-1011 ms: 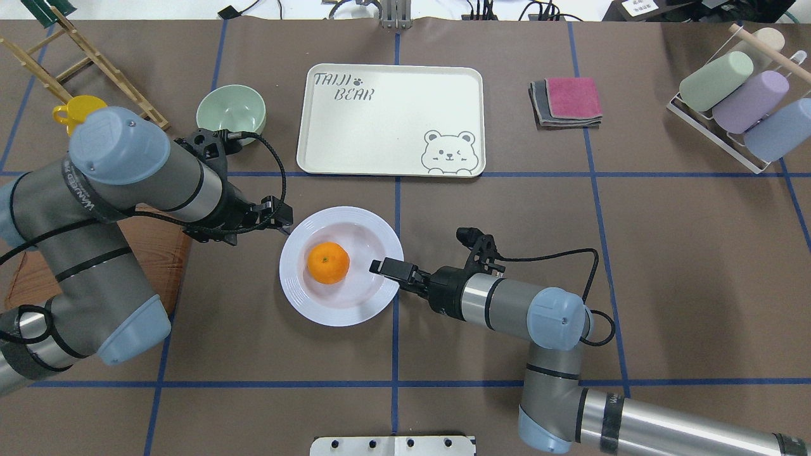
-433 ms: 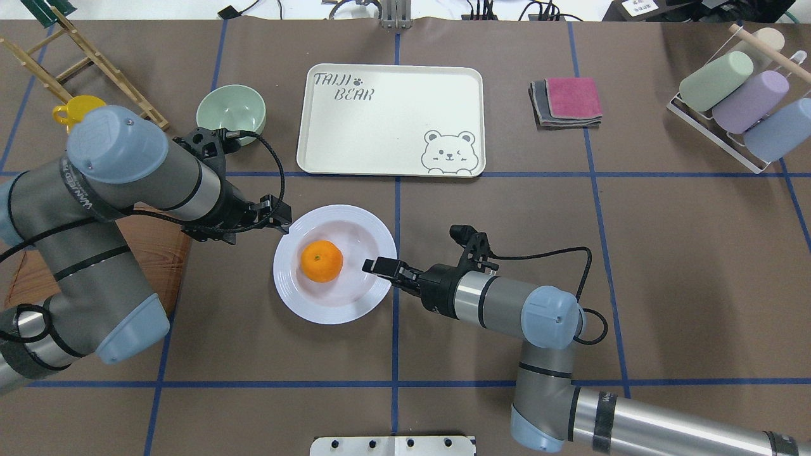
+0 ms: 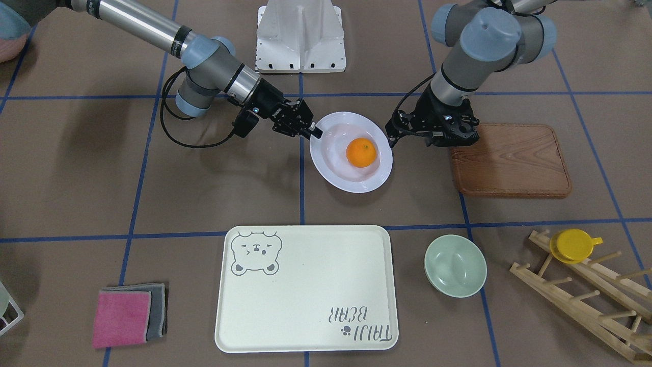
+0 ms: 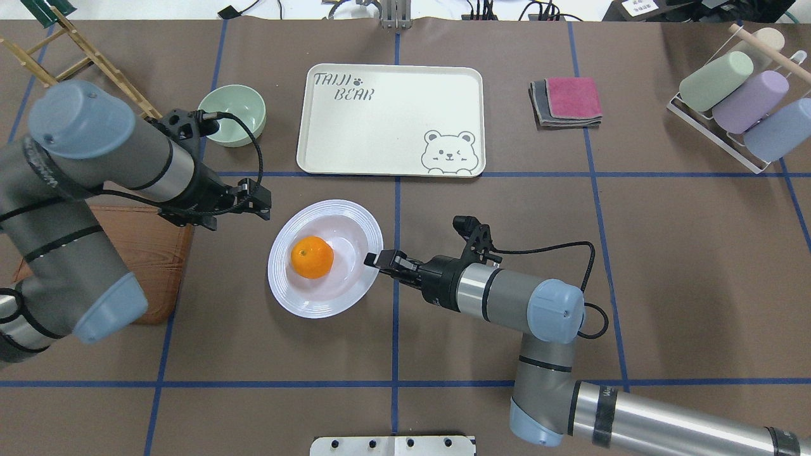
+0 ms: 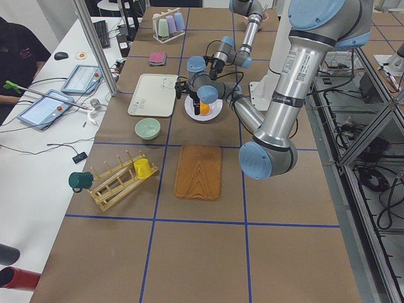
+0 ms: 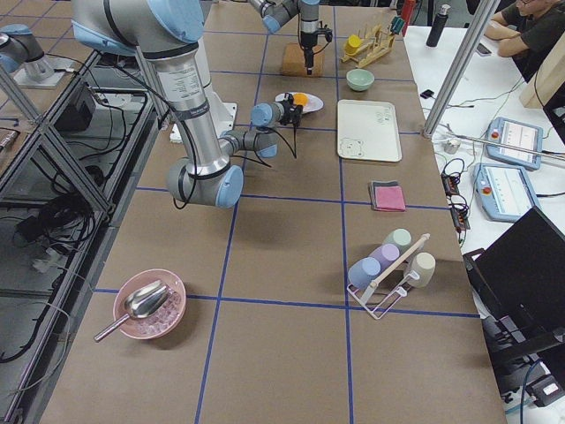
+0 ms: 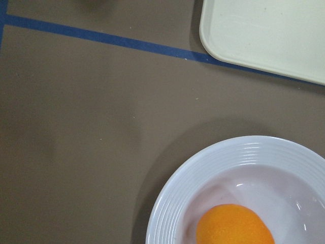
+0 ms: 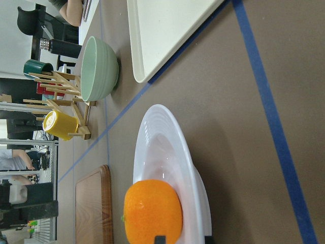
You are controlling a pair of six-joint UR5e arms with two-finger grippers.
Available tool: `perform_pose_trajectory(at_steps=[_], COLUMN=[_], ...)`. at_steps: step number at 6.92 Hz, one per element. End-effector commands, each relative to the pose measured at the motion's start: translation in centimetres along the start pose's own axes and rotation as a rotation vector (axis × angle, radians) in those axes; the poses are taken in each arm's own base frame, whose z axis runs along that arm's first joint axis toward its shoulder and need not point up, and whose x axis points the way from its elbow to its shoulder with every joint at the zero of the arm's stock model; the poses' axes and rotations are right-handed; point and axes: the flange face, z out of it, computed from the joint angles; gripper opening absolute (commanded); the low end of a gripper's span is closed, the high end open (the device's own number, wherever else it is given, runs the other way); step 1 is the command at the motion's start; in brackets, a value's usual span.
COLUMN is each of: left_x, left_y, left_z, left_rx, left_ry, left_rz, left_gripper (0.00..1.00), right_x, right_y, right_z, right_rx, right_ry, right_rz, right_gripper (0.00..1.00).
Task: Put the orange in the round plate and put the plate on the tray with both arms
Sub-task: 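Grip the plate rim with the right gripper while the left gripper withdraws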
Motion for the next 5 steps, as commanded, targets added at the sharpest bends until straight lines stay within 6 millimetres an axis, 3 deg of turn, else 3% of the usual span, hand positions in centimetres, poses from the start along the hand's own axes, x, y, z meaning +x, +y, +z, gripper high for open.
perform_pose_trajectory(at_steps=[1, 2, 3, 5], left_x=[-6.5, -7.8, -7.9, -7.9], left_y=[-2.1, -2.5, -2.5, -2.5], left_z=[-4.2, -4.6, -4.5, -4.6], left_rx=[-0.004, -0.002, -0.003, -0.002], left_ry=[0.005, -0.003, -0.004, -0.004], left_rz=[0.094, 0.105, 0.107, 0.106], left_gripper=[0.98, 0.98, 0.98, 0.98], right_x=[-0.6, -0.6, -0.5, -0.9], right_y=[-0.4, -0.4, -0.3, -0.3], right_z=[-0.4, -0.3, -0.3, -0.1], right_rx=[0.001, 0.001, 0.001, 0.0], right_ry=[-0.033, -0.031, -0.025, -0.032], right_rz=[0.023, 0.024, 0.024, 0.024], right_gripper=[0.15, 0.12, 0.04, 0.0])
